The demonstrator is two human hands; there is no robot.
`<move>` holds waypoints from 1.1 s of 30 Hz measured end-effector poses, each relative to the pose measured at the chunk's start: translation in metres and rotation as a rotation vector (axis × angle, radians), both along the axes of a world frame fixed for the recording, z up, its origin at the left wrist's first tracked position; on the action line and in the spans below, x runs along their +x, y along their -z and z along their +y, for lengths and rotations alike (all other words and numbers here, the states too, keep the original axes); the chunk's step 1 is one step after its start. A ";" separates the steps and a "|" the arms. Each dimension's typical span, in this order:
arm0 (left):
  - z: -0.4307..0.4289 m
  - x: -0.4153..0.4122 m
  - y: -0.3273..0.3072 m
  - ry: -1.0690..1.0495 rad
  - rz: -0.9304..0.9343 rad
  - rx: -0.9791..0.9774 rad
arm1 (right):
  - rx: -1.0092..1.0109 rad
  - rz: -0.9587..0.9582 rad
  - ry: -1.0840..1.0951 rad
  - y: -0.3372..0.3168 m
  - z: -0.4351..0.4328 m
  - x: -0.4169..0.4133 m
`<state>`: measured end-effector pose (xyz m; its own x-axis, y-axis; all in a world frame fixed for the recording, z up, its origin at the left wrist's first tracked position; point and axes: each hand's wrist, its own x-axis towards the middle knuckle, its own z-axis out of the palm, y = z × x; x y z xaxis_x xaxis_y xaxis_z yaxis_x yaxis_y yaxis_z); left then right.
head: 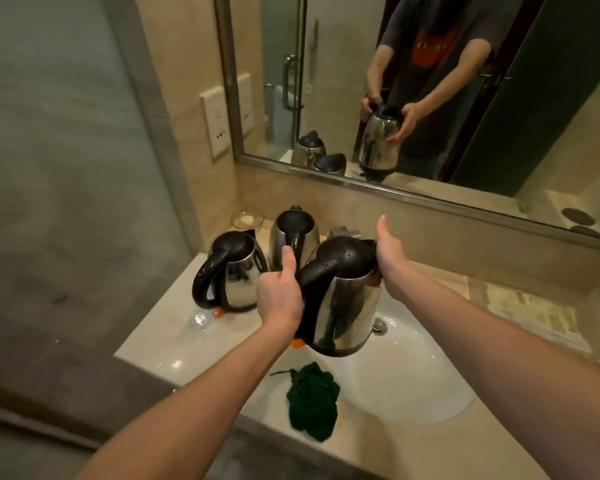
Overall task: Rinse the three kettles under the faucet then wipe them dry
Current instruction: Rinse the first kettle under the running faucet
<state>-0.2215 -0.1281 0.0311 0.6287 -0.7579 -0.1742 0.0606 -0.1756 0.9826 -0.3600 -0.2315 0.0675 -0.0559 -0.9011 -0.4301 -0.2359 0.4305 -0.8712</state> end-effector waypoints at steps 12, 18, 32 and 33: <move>0.098 0.084 0.016 -0.346 -0.011 0.039 | 0.095 -0.158 -0.276 0.017 0.055 0.127; 0.135 0.122 0.017 -0.499 0.005 0.051 | 0.132 -0.164 -0.406 0.023 0.083 0.191; 0.162 0.200 0.034 -0.652 0.086 0.021 | 0.085 -0.126 -0.600 0.044 0.095 0.312; 0.160 0.204 0.036 -0.655 0.084 0.027 | 0.076 -0.122 -0.602 0.046 0.092 0.317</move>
